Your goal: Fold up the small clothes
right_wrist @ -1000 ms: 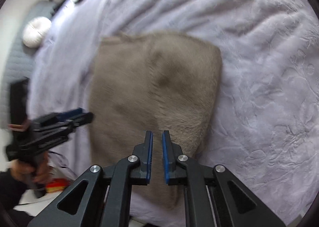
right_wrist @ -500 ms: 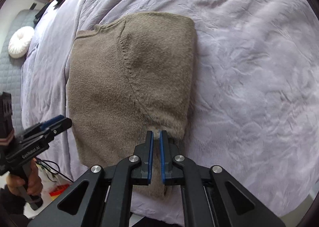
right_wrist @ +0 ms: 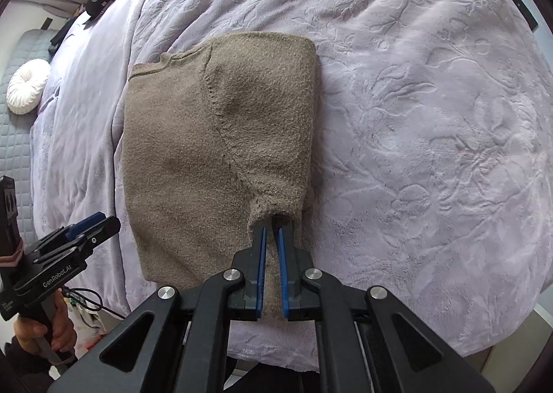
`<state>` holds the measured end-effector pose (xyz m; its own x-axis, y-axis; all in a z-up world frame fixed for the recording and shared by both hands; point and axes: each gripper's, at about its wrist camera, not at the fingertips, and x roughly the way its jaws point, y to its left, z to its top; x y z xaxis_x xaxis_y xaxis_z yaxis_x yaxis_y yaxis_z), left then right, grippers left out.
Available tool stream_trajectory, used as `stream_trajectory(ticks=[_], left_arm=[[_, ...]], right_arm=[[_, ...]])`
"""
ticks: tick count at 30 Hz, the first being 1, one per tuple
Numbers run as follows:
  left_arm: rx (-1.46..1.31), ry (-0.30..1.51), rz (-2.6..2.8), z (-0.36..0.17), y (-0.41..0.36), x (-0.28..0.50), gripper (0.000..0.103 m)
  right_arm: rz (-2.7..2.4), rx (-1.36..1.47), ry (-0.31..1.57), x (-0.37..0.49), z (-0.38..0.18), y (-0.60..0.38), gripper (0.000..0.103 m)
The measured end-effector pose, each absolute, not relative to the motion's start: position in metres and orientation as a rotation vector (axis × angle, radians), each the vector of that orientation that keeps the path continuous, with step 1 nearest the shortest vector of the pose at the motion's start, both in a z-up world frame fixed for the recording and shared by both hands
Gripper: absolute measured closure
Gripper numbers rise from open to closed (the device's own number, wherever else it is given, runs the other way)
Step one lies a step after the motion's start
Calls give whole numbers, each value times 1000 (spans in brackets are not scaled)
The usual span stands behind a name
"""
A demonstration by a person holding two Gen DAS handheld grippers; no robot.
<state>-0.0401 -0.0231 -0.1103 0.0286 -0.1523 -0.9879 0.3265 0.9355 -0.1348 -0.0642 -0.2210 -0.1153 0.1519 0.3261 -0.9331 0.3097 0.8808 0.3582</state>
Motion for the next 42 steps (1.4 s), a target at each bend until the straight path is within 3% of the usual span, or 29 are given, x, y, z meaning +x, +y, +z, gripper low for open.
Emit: stream_trajectory(ticks=[7, 8, 10, 13, 15, 16, 17, 18, 19, 25, 27, 28, 42], left_arm=[[163, 1489, -333, -96, -22, -38, 54], [162, 1488, -325, -94, -21, -37, 40], [161, 1466, -311, -89, -19, -37, 25], [174, 1445, -314, -84, -20, -37, 25], [160, 1454, -318, -85, -20, -37, 25], [150, 1461, -319, -86, -19, -37, 25], [143, 1467, -317, -86, -19, -37, 21], [143, 1470, -313, -87, -18, -37, 14], [144, 1469, -303, -87, -18, -37, 0], [161, 1471, -285, -87, -20, -37, 0], [176, 1461, -287, -86, -22, -38, 0], [187, 1455, -285, -85, -23, -39, 0], [252, 1430, -222, -83, -25, -36, 0]], right_arm=[[28, 566, 1439, -56, -107, -214, 94], [27, 563, 1439, -55, -105, -212, 94], [28, 560, 1438, -53, -101, -209, 94], [28, 553, 1436, -49, -97, -205, 90], [19, 537, 1441, -46, -95, -201, 65], [15, 527, 1441, -45, -94, -200, 34], [9, 510, 1437, -44, -92, -198, 17], [5, 489, 1425, -44, -88, -195, 17], [0, 471, 1418, -44, -86, -193, 17], [-69, 333, 1419, -42, -79, -183, 13], [-115, 259, 1412, -41, -77, -180, 1], [-134, 235, 1409, -41, -76, -179, 0], [-169, 225, 1409, -38, -76, -183, 0]])
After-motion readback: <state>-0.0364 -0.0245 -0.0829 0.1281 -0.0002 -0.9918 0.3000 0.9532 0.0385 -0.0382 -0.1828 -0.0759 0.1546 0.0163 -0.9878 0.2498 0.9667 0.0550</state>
